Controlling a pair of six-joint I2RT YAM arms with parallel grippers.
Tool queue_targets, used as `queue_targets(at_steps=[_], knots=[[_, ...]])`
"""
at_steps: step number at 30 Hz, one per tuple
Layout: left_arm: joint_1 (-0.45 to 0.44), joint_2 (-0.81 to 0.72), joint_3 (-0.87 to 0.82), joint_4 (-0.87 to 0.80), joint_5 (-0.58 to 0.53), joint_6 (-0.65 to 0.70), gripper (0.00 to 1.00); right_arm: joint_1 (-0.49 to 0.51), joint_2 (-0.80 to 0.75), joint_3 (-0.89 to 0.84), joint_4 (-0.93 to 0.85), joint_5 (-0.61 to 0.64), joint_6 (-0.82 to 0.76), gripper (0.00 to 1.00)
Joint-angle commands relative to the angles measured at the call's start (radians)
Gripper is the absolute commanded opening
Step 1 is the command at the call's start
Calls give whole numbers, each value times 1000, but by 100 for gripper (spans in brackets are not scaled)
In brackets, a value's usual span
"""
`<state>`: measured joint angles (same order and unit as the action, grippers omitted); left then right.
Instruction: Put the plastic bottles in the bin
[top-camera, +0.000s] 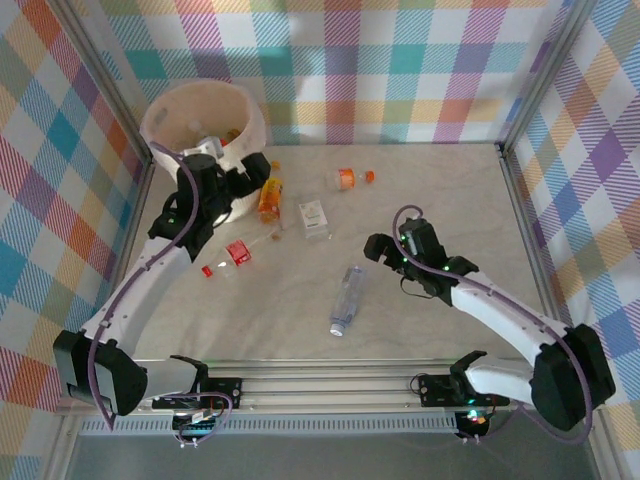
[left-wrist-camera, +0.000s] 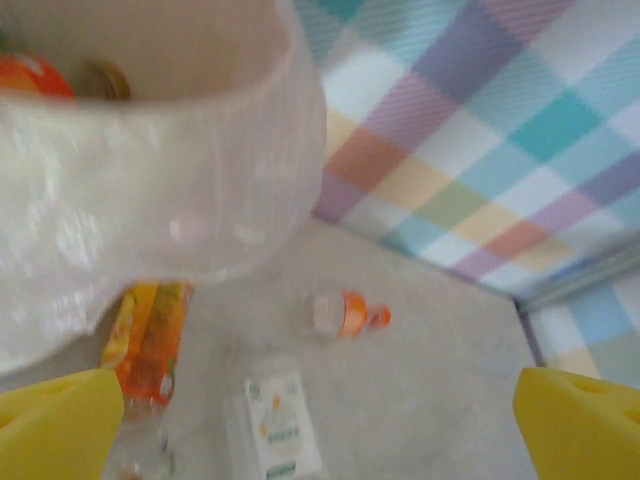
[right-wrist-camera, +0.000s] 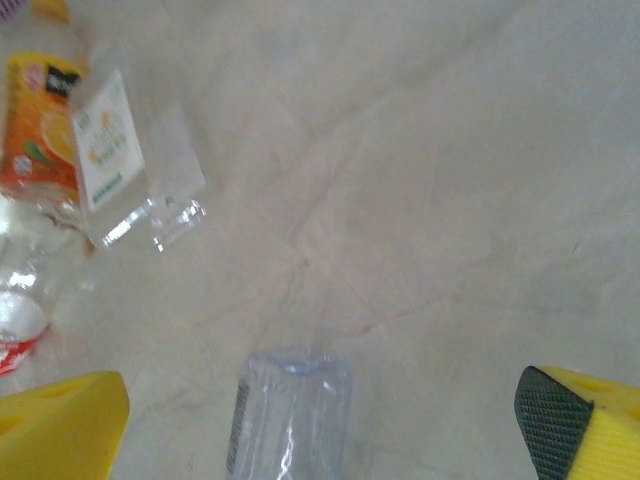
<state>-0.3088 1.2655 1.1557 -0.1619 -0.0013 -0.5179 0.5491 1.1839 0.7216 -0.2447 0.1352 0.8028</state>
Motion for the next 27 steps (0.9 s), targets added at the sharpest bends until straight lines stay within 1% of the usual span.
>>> queue_targets(at_steps=[1,3,6,7,9,11,17,23,27], knots=[[-31,-12,-75,-38,82,21,100,-2,36,-17,-3,-131,119,100],[-49,-10,-114,-36,93,10,100,1,59,-40,44,-177,169,100],[-88,3,-163,-17,122,-2,100,17,111,-34,51,-210,205,100],[-110,11,-170,-29,113,4,100,21,133,-26,51,-221,206,100],[-144,23,-173,-67,57,3,100,29,170,-9,50,-247,207,100],[-165,28,-195,-67,28,-14,100,41,200,11,45,-259,211,98],[-171,35,-232,-27,5,-60,100,106,288,67,31,-183,237,97],[-174,52,-234,-27,14,-61,100,141,383,110,30,-115,260,95],[-175,54,-245,-24,15,-57,100,146,454,149,6,-98,253,92]])
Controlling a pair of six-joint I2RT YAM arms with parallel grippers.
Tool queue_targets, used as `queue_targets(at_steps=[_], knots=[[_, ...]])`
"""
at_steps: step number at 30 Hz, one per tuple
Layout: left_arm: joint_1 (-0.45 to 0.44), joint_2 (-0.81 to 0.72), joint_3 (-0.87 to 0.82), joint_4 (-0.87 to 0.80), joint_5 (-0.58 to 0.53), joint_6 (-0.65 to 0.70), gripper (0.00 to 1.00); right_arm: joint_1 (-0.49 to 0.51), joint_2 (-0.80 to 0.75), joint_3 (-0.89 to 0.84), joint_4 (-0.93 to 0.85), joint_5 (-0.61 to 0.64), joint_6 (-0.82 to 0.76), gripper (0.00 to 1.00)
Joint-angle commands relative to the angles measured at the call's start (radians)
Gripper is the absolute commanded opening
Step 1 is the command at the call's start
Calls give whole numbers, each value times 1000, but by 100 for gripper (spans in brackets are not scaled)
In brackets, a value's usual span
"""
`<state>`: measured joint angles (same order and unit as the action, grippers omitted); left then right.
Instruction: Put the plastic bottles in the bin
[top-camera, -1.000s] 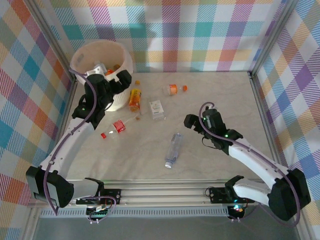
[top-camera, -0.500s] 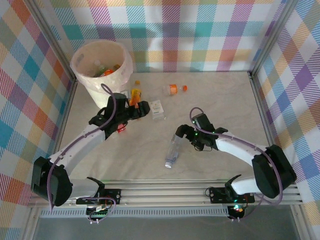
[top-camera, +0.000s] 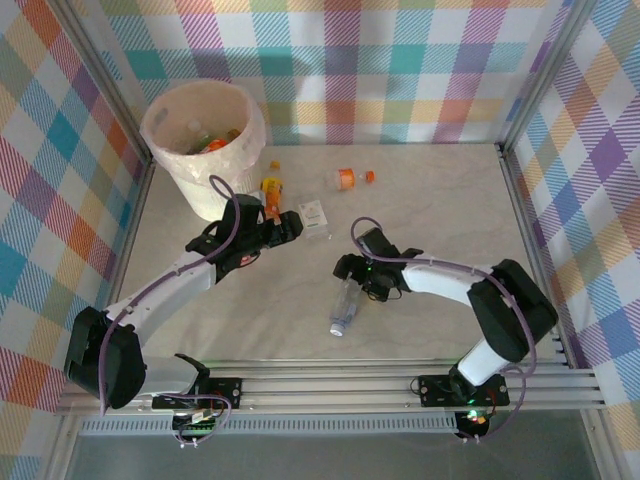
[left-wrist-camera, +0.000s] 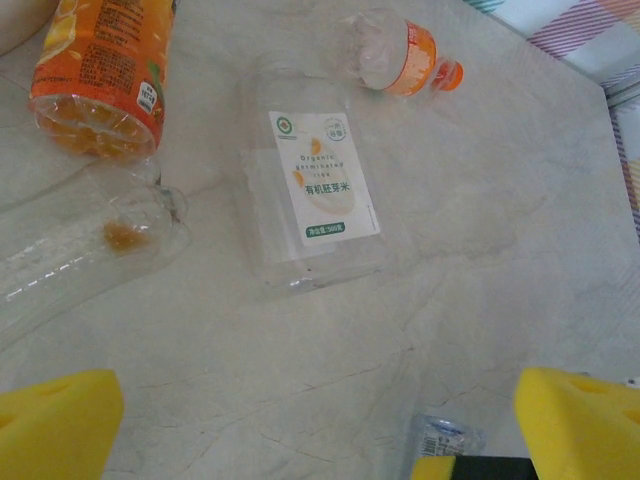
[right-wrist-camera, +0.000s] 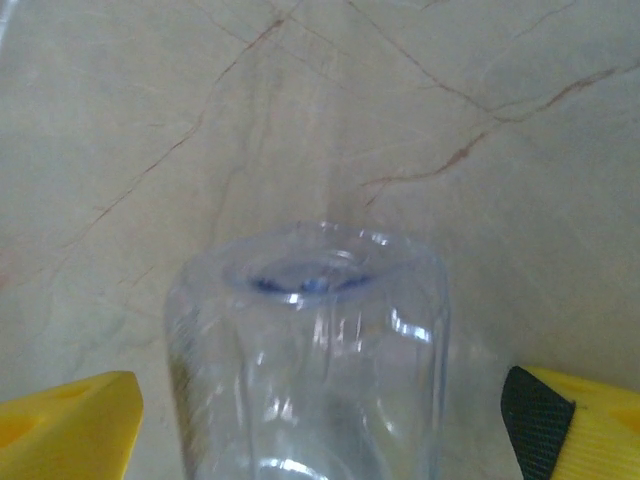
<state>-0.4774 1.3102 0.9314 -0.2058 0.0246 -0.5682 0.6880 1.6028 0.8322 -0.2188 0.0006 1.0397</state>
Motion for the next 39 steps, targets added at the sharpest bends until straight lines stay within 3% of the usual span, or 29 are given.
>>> queue_targets(at_steps=[1,9,18,26,34,39], knots=[[-6,10,-22,18,-11,-5,100,8,49,43,-19,37,16,90],[-7,12,-29,11,-14,6,100,10,88,52,42,34,12,71],[-7,55,3,94,130,23,100,9,-16,73,64,82,-130,49],[-7,2,-11,247,420,115,100,5,-156,145,145,85,-310,42],[-5,-28,23,315,754,231,100,-4,-282,196,351,14,-360,39],[-7,6,88,293,852,292,100,-6,-313,232,447,-21,-387,40]])
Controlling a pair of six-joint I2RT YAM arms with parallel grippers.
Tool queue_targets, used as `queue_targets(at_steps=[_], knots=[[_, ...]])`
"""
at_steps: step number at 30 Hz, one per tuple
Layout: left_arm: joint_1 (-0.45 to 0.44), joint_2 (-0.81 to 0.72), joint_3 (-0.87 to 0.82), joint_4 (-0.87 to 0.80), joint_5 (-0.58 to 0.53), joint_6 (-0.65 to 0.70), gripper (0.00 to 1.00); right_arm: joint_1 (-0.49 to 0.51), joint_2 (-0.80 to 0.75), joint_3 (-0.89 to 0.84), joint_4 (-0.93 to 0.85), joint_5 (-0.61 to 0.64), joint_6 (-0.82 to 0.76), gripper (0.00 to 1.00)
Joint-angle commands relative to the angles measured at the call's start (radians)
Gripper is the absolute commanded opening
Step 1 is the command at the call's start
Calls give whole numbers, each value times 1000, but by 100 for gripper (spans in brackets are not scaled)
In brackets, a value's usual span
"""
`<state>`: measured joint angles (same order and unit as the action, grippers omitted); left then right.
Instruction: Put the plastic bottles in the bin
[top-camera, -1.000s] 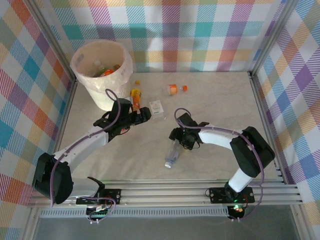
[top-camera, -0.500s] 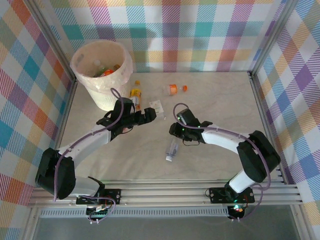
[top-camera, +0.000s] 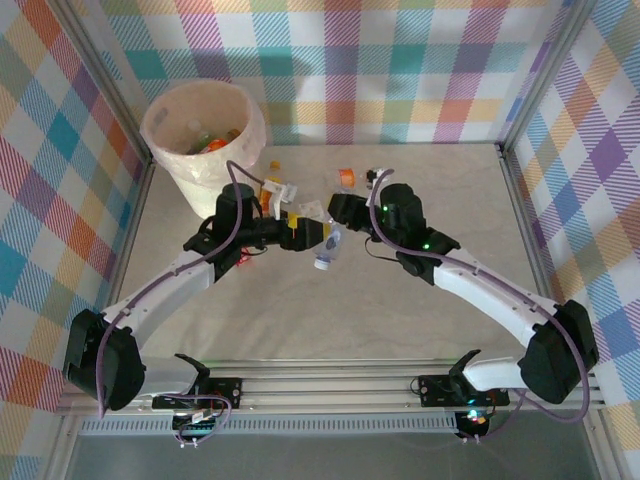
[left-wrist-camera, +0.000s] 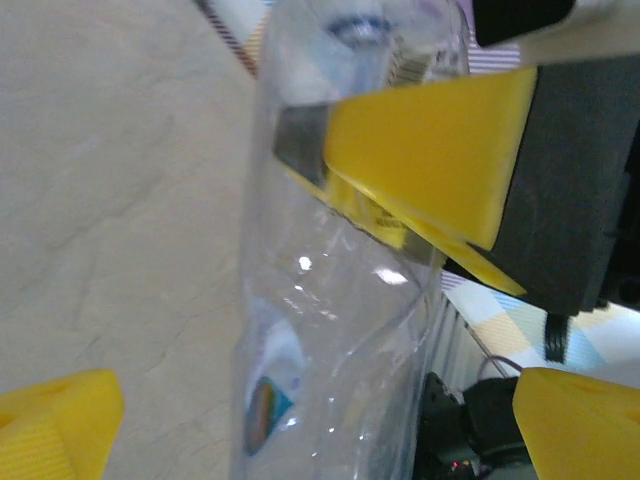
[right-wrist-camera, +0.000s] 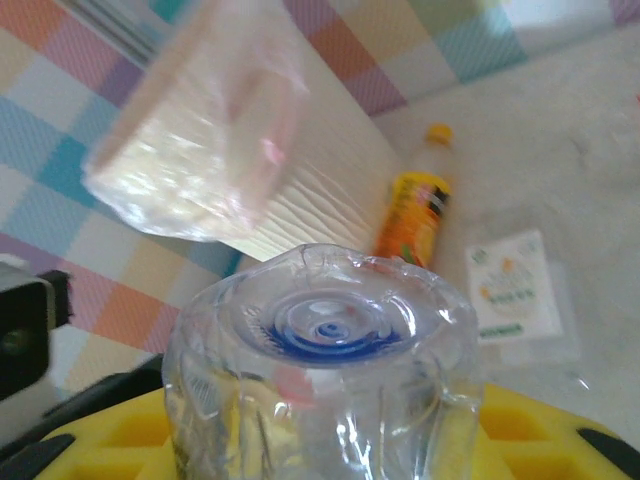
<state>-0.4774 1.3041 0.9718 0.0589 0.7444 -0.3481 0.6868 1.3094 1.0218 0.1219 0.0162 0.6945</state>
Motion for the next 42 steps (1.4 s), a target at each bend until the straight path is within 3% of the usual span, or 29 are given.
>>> queue_targets(at_steps=[1,5,11,17,20,22,33,42], knots=[[-6,23,60,33,171,80,100,-6,-19,62,107,-47,-51,40],[-15,59,122,36,226,87,99,-6,5,124,138,-147,-45,40],[-20,71,124,84,139,46,87,-6,46,158,185,-238,-26,43],[-20,104,114,196,114,-47,62,-6,57,201,95,-300,-79,50],[-20,95,104,215,65,-48,55,-7,59,218,45,-319,-92,62],[-20,89,115,157,-32,-39,50,-7,55,219,34,-327,-104,70],[-19,44,113,-49,-562,-24,50,-8,-27,195,-49,-174,-225,100],[-13,50,256,-251,-957,34,50,-9,-115,62,-60,77,-258,100]])
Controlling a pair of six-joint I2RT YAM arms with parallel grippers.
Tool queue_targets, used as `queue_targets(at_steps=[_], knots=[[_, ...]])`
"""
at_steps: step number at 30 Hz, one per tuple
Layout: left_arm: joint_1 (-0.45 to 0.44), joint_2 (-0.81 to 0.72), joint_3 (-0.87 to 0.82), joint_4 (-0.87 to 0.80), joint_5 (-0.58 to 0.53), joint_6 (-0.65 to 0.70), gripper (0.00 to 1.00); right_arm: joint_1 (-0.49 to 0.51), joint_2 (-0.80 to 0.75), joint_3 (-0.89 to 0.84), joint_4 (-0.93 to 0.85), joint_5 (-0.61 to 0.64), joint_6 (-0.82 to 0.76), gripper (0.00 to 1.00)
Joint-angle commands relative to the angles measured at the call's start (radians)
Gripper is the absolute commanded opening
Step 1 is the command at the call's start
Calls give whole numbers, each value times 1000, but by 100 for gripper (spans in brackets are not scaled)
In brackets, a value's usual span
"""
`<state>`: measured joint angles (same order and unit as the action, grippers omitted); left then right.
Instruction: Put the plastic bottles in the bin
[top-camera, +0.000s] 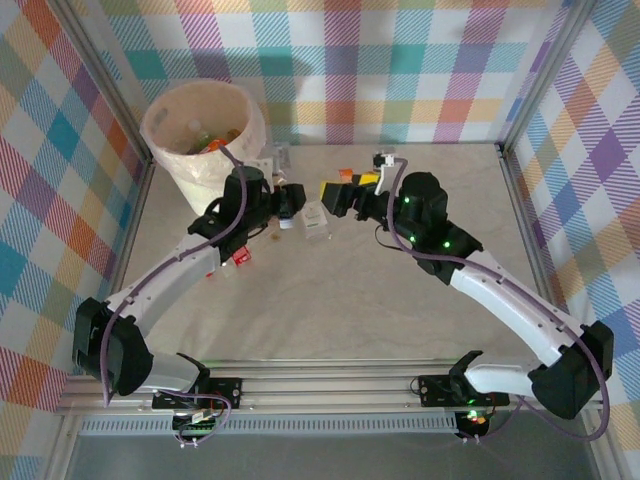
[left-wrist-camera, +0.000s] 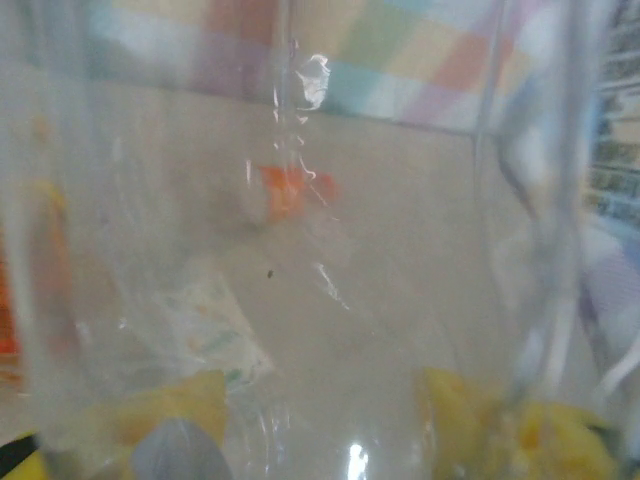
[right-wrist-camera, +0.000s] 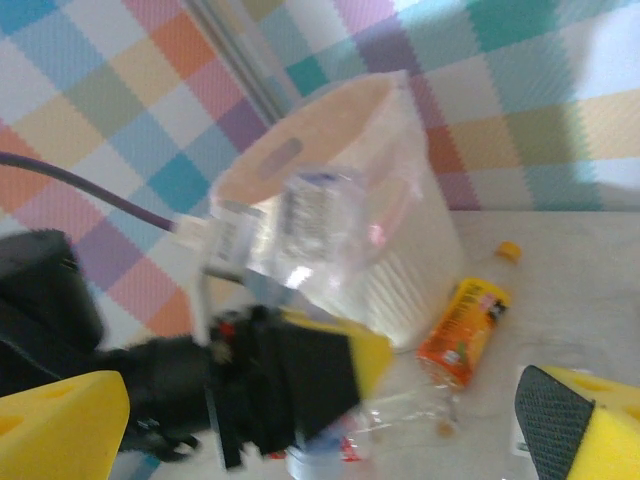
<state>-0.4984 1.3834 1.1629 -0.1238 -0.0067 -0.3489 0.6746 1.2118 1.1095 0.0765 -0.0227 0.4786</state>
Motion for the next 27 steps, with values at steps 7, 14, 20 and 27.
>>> queue_targets(at_steps=[7,14,20,27], knots=[[69,-30,161,-34,-428,90,50,3,-59,-108,0,197,-76,100],[150,22,243,132,-460,164,50,3,-109,-150,5,221,-98,100],[237,118,316,255,-468,225,51,2,-138,-150,-75,248,-102,100],[358,345,535,196,-248,306,54,1,-157,-146,-151,249,-104,100]])
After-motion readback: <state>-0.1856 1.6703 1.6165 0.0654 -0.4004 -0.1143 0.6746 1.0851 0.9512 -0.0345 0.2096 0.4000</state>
